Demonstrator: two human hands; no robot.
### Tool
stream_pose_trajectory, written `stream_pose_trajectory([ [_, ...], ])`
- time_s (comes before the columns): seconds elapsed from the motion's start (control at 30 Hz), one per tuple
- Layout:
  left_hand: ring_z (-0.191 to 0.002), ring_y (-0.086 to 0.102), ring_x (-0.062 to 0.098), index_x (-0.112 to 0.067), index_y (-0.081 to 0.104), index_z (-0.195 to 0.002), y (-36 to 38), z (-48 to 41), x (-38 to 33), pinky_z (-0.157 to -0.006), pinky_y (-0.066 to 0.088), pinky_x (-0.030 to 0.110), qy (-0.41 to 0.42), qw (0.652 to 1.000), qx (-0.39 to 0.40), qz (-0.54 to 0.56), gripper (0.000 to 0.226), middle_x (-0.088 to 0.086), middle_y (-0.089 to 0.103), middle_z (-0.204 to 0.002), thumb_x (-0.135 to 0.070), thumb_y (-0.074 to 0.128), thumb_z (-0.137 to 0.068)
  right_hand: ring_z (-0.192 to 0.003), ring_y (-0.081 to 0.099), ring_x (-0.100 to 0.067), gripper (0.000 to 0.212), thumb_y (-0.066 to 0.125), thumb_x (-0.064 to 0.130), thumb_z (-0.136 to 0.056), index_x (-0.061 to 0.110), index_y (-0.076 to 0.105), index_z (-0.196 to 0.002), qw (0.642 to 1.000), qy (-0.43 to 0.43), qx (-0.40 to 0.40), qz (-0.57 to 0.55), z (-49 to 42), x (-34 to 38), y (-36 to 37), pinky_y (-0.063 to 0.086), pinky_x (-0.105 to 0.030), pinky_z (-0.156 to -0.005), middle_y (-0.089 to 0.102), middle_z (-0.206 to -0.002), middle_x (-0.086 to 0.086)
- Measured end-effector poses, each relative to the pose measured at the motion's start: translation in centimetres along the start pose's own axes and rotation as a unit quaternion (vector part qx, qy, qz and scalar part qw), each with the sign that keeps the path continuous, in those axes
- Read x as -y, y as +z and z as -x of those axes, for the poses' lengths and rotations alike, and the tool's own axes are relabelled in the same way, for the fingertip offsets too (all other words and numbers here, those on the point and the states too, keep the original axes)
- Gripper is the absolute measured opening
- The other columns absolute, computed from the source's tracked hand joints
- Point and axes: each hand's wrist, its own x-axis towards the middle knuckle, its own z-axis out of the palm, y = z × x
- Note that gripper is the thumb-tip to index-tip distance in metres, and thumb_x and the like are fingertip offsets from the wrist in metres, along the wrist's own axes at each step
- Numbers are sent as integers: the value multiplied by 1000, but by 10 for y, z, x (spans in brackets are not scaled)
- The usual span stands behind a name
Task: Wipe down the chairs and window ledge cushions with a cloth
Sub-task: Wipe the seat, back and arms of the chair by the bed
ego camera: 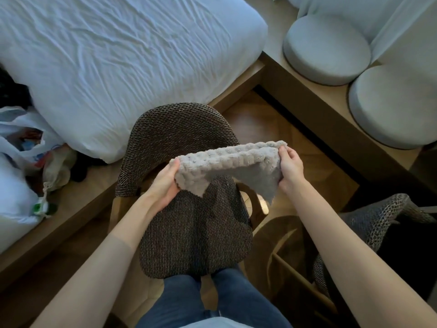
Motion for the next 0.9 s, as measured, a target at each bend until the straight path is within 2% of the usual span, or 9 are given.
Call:
stream_pose_trajectory([
  [0.13,-107,62,22,-8,22,-143,2,0,-4,-82,54,34,3,993,-97,-69,55,16,50,-133,-23,51,-98,-105,56,-19,35,52,23,-98,18,41,-131,993,-25,-14,118,-3,-13,0,52,-32,-86,54,-126,-10],
  [0.2,-112,57,21,-28,-1,-147,-5,2,-6,-92,51,40,-4,994,-67,-84,97,14,44,-134,-8,70,-83,-109,55,-22,66,63,14,-90,24,24,-142,987,-28,52,149,-3,-18,-4,50,-37,-95,48,-128,-13],
  [0.27,-129,46,27,-41,-2,-147,-13,7,-9,-107,39,48,9,977,2,-213,119,13,34,-146,4,78,-71,-119,49,-24,96,75,1,-77,30,15,-146,963,-52,166,208,-2,-23,-10,45,-42,-102,40,-134,-12],
  [0.37,-134,40,23,-36,35,-140,-21,10,-8,-110,37,38,83,898,60,-428,84,3,38,-147,4,72,-76,-128,40,-22,87,72,-14,-69,27,40,-140,893,-124,271,336,-2,-31,-16,44,-41,-104,37,-142,-2],
  [0.5,-106,59,15,-19,66,-118,-31,11,-6,-85,45,24,117,822,22,-557,31,0,66,-110,-7,61,-90,-99,58,-13,28,66,1,-85,17,72,-107,816,-223,206,492,-9,-44,-20,48,-24,-78,67,-112,-3],
  [0.57,-91,57,20,-15,71,-106,-37,12,-5,-70,38,23,115,796,-3,-594,19,-1,60,-87,-12,57,-93,-87,56,-14,14,66,13,-88,12,74,-99,791,-253,176,528,-12,-49,-22,46,-26,-72,69,-99,-9],
  [0.67,-101,39,20,-13,69,-94,-45,10,-3,-89,36,30,108,773,-53,-623,16,6,38,-98,-21,55,-95,-95,45,-19,21,64,28,-91,9,73,-94,753,-288,137,575,-14,-51,-25,46,-34,-77,54,-100,-9],
  [0.73,-107,36,13,-8,70,-92,-44,10,-6,-97,33,29,121,802,-63,-582,21,2,41,-108,-23,56,-95,-104,46,-17,27,62,35,-91,9,72,-90,783,-286,130,537,-11,-50,-23,47,-36,-84,54,-107,-2],
  [0.9,-82,59,12,-2,68,-92,-16,17,-8,-72,44,26,87,916,-54,-387,31,1,67,-86,-32,59,-92,-92,62,-12,15,58,38,-92,24,62,-95,933,-178,118,288,4,-38,-5,55,-37,-82,66,-96,2],
])
